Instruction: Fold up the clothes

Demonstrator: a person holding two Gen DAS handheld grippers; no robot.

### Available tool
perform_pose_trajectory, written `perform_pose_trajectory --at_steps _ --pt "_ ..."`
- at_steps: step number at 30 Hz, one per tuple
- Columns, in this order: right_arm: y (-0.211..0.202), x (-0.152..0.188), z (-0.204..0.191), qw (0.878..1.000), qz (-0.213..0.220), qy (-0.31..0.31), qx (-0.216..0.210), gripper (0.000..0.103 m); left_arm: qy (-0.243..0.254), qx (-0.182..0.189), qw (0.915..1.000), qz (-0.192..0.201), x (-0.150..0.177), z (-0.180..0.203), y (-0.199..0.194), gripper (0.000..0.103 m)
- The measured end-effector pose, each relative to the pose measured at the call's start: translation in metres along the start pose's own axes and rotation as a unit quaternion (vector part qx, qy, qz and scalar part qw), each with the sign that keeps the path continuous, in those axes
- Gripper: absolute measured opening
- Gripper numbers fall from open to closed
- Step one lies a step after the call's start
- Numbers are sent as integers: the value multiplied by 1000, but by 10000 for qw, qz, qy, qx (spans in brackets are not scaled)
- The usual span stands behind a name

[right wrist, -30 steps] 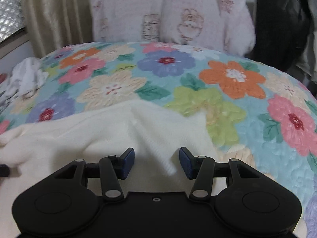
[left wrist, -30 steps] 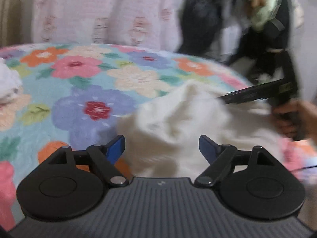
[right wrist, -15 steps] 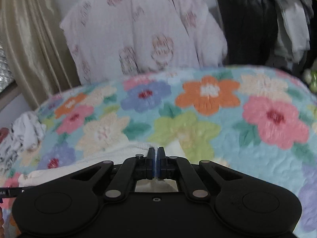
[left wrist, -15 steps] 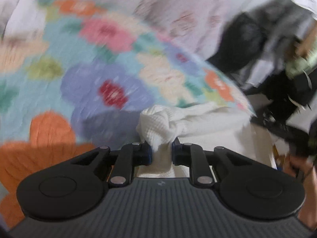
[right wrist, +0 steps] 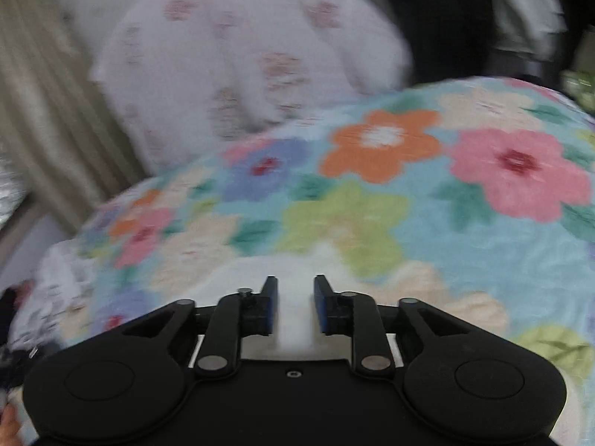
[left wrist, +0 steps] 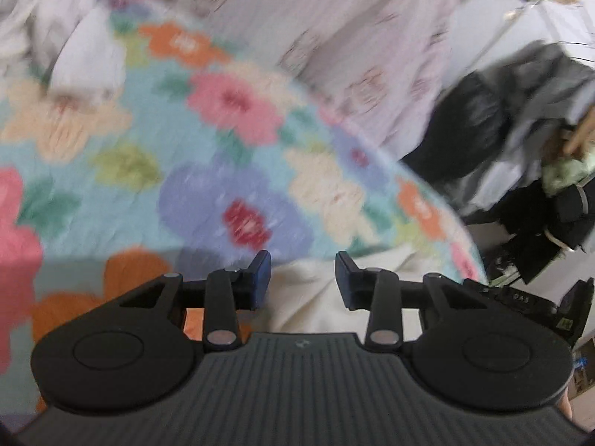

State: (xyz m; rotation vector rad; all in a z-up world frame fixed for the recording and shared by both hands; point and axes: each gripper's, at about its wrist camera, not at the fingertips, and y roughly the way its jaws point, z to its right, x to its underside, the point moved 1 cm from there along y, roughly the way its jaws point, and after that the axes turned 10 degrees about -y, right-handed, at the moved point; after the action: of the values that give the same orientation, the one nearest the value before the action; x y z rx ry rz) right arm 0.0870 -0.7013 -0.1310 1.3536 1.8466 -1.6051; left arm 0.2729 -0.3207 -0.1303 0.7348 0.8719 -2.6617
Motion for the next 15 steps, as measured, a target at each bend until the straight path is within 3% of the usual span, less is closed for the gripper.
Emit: perform_pose_trajectory --at_steps 2,4,6,8,11,15 --pt "1 3 -21 9981 -201 -283 -510 39 267 430 9987 -93 4 15 -3 36" --pt "5 7 -44 9919 -497 -642 -982 47 488 683 9952 -502 13 27 7 36" --pt "21 11 -70 9845 -805 -1134 -1073 58 653 784 9907 -903 23 36 20 37" --pt "49 10 -86 9806 -1080 -1429 -793 59 772 304 9905 -1094 31 37 40 38" --pt "81 5 -80 9871 -1105 -1047 -496 57 1061 -434 9882 -1016 35 32 59 36" --pt "68 3 -72 9909 -890 -1011 13 58 665 -413 9938 -786 30 20 57 36"
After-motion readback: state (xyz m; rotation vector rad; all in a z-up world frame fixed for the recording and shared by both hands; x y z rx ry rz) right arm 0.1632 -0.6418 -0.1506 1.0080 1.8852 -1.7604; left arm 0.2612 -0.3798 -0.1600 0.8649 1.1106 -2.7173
